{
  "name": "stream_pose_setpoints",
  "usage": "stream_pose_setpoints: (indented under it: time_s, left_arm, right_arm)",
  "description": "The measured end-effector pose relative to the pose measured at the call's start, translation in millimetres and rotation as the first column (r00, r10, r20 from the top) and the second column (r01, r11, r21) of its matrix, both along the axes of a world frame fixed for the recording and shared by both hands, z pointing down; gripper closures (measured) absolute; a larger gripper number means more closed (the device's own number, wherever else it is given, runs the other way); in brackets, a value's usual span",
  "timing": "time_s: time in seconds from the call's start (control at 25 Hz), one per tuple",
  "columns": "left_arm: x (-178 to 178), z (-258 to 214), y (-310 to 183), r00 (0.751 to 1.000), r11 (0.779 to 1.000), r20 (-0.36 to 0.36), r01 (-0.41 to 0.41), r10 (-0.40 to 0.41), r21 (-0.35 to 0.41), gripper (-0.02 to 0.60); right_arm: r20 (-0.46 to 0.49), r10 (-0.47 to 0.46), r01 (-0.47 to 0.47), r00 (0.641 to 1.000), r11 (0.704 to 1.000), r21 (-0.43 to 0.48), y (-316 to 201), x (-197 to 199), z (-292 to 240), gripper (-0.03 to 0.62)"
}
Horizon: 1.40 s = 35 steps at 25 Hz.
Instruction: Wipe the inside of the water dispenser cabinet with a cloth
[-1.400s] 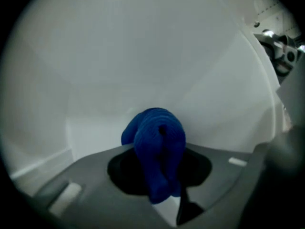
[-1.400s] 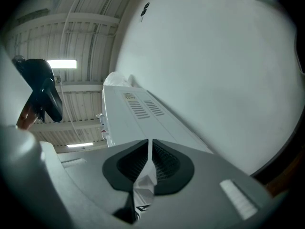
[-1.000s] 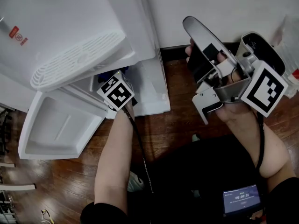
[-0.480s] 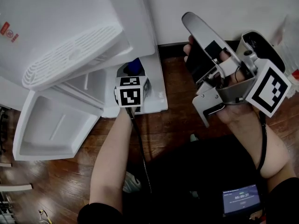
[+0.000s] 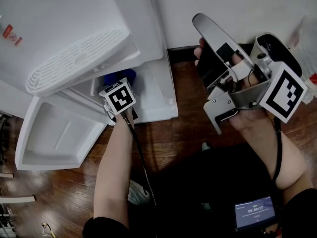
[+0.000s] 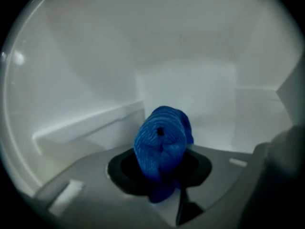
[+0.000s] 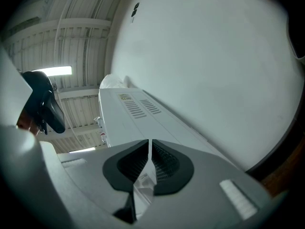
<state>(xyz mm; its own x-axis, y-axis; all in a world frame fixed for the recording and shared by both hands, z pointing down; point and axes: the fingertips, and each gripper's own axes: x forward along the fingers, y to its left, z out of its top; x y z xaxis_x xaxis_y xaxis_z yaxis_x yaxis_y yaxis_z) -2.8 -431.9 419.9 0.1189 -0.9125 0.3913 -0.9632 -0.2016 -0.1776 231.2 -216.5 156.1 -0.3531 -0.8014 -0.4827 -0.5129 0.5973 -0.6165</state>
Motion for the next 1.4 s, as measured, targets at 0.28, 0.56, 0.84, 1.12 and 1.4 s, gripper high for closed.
stream_pose_setpoints:
  time_s: [0.28, 0.56, 0.84, 1.12, 1.4]
  left_arm:
    - [56, 12, 15, 0.963, 0.958, -0.026, -0.269, 0.268, -0.102, 0.462]
    - [143, 28, 64, 0.541, 0.595, 0.279, -0.785, 0.793, -0.172, 0.463]
    - [119, 49, 127, 0.11, 0.27, 0.368, -0.867, 0.923, -0.418, 0.465]
    - [100, 51, 185, 0.119, 0.185, 0.171, -0.873, 0.978, -0.451, 0.463]
    - [95, 21, 68, 0.831, 0.82, -0.123, -0.555, 0.542, -0.141, 0.462]
  right_arm:
    - [0.03, -0.011, 0.011, 0.999, 1.0, -0.005, -1, 2, 3, 0.569]
    - [0.064, -0.03, 0.031, 0.998, 0.999, -0.017, -2, 1, 5, 0.569]
    - [0.087, -0.037, 0.039, 0.995, 0.999, -0.022, -3, 4, 7, 0.569]
    - [0.1, -0.041, 0.043, 0.994, 0.999, -0.023, -3, 2, 7, 0.569]
    - [0.109, -0.029, 0.033, 0.994, 0.999, -0.035, -3, 6, 10, 0.569]
